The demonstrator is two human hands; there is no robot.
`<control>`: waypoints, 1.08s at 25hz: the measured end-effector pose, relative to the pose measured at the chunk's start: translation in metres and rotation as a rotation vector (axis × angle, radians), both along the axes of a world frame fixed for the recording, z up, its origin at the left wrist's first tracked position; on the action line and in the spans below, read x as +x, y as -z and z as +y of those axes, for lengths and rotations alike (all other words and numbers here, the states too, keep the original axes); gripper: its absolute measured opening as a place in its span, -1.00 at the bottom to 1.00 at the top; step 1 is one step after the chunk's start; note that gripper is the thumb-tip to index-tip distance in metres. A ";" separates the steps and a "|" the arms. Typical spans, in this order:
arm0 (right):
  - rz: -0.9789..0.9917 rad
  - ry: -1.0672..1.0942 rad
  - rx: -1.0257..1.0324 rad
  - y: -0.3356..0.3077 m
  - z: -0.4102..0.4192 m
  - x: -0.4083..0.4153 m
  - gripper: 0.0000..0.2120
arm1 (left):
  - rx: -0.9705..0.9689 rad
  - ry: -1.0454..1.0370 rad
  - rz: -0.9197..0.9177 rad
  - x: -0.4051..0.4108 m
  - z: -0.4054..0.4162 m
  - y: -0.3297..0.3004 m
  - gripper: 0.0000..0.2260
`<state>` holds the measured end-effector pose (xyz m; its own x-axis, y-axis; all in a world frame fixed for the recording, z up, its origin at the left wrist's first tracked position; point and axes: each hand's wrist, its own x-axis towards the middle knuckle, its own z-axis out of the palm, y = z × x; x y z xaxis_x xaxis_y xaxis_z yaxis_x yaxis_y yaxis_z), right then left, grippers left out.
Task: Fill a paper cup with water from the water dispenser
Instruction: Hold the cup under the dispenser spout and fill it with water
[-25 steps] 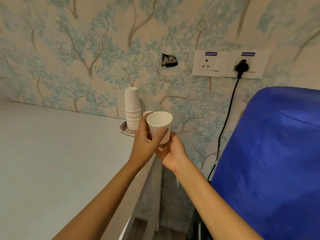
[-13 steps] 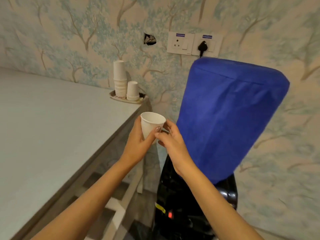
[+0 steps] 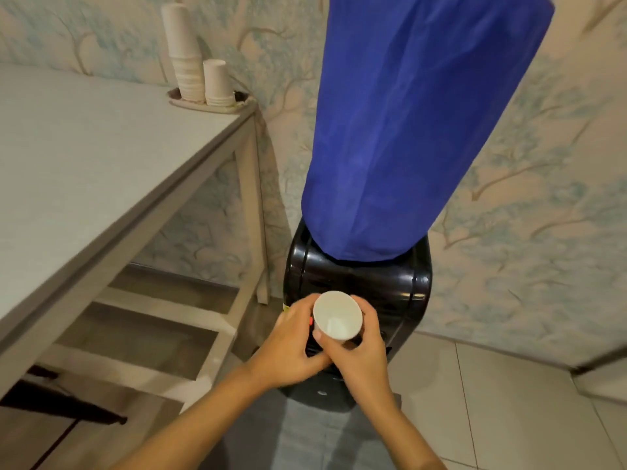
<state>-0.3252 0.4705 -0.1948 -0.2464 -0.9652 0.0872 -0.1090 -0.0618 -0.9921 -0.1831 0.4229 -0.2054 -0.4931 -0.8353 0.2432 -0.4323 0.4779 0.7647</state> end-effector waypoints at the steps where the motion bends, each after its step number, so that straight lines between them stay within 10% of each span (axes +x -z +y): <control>1: -0.022 0.041 0.016 0.028 0.006 -0.001 -0.34 | -0.032 0.044 -0.103 0.003 -0.001 0.025 -0.28; 13: 0.110 0.338 0.251 0.300 -0.033 -0.015 -0.34 | -0.582 -0.249 -0.364 -0.014 -0.109 0.120 -0.41; 23: 0.194 0.297 0.314 0.358 -0.078 -0.030 -0.38 | -0.666 -0.361 -0.294 -0.030 -0.117 0.133 -0.45; 27: 0.210 0.273 0.352 0.353 -0.068 -0.036 -0.08 | -0.669 -0.362 -0.314 -0.029 -0.116 0.132 -0.45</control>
<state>-0.3609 0.4020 -0.5480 -0.5061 -0.8480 -0.1575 -0.2747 0.3316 -0.9026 -0.2121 0.3070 -0.3370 -0.3487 -0.6830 0.6418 -0.7935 0.5795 0.1856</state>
